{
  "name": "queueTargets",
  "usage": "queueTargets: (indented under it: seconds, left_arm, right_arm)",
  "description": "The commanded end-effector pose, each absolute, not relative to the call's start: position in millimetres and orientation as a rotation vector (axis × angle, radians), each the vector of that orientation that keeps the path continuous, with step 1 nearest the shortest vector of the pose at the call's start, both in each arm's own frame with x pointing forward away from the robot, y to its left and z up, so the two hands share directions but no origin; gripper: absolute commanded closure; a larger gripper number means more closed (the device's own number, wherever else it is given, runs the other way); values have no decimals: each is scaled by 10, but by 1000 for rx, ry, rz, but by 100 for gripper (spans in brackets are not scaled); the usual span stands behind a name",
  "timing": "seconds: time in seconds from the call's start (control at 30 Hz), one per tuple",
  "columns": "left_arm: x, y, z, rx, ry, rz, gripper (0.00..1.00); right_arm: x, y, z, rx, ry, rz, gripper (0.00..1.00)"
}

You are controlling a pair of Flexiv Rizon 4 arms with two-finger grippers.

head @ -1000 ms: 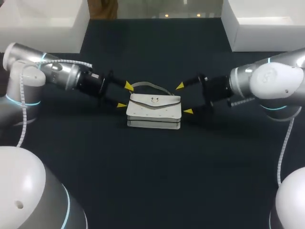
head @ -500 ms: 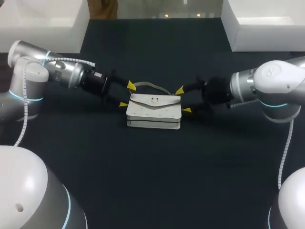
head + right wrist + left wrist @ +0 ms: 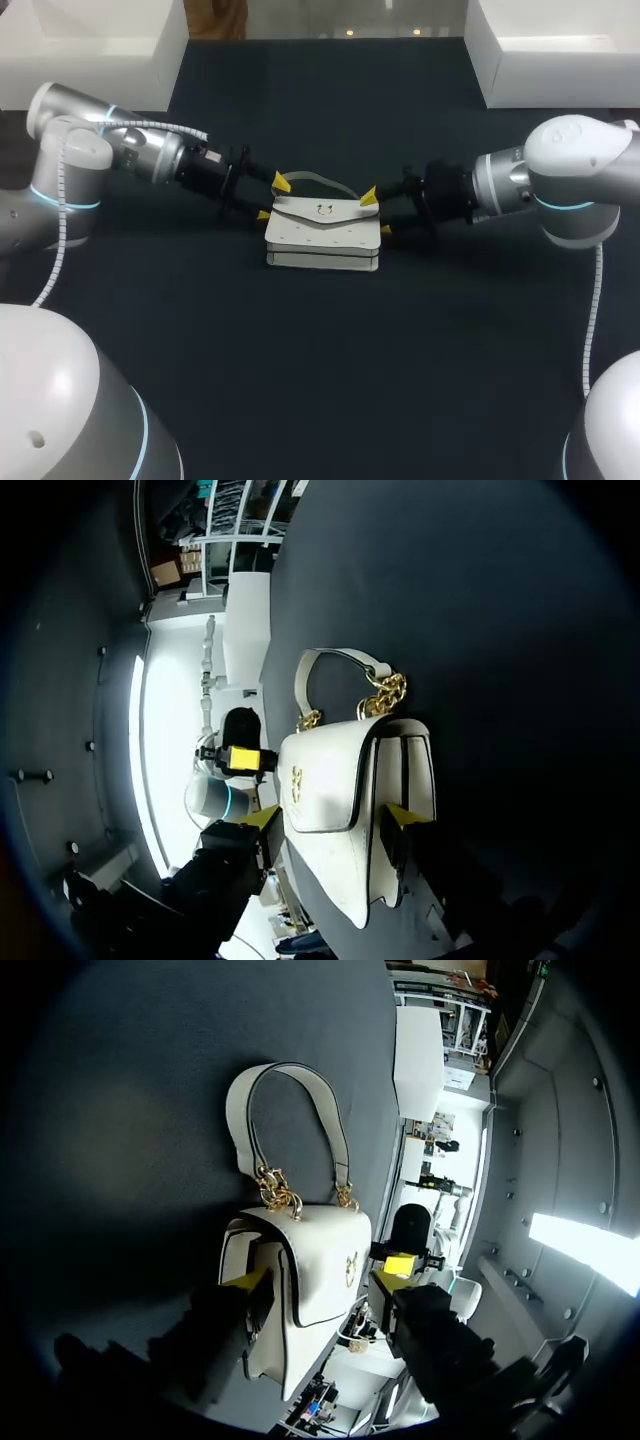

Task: Pick up the bag, open it, inspect its contents, close it, and place it on the opposite side

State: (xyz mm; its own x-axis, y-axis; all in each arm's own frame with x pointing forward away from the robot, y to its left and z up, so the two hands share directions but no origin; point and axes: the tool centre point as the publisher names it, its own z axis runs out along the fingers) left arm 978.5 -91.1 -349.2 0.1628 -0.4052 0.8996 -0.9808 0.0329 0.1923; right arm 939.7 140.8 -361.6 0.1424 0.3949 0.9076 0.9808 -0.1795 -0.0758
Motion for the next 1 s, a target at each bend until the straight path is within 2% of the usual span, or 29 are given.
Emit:
queueTargets:
  seconds: [0.03,0.07,0.37,0.43,0.47,0.5,0.53,0.57,0.87,0.9,0.93,0.97,1.0]
  left_arm:
    - [9817,-933,-3544,1517,-1387,801,42]
    - [9821,-938,-3550,1517,-1388,804,49]
    - [9767,-1001,-3600,1544,-1429,847,60]
    - [9751,-1001,-3610,1544,-1427,851,64]
    - [9741,-996,-3617,1547,-1420,860,70]
    - [9733,-995,-3624,1550,-1419,862,75]
    - [9728,-994,-3631,1555,-1418,865,90]
    - [9725,-995,-3640,1558,-1418,866,100]
    - [9699,-985,-3680,1568,-1422,871,100]
    - [9691,-983,-3673,1570,-1424,874,100]
    - [9683,-975,-3661,1569,-1425,877,93]
    - [9675,-970,-3650,1568,-1427,883,71]
    - [9666,-962,-3639,1568,-1428,890,63]
  right_arm:
    - [9450,1393,-3664,-1651,-1348,-1000,44]
    - [9453,1394,-3667,-1650,-1350,-1000,50]
    - [9466,1429,-3688,-1628,-1386,-1001,59]
    - [9466,1432,-3691,-1626,-1390,-1001,64]
    - [9465,1437,-3698,-1626,-1393,-1002,69]
    - [9462,1441,-3705,-1625,-1398,-1001,80]
    - [9456,1442,-3711,-1623,-1401,-1001,100]
    - [9451,1441,-3719,-1621,-1404,-1000,100]
    - [9433,1434,-3791,-1634,-1384,-987,100]
    - [9437,1427,-3788,-1634,-1382,-987,92]
    - [9437,1420,-3782,-1634,-1381,-989,73]
    - [9436,1414,-3774,-1635,-1377,-991,67]
    - [9435,1408,-3764,-1637,-1375,-992,57]
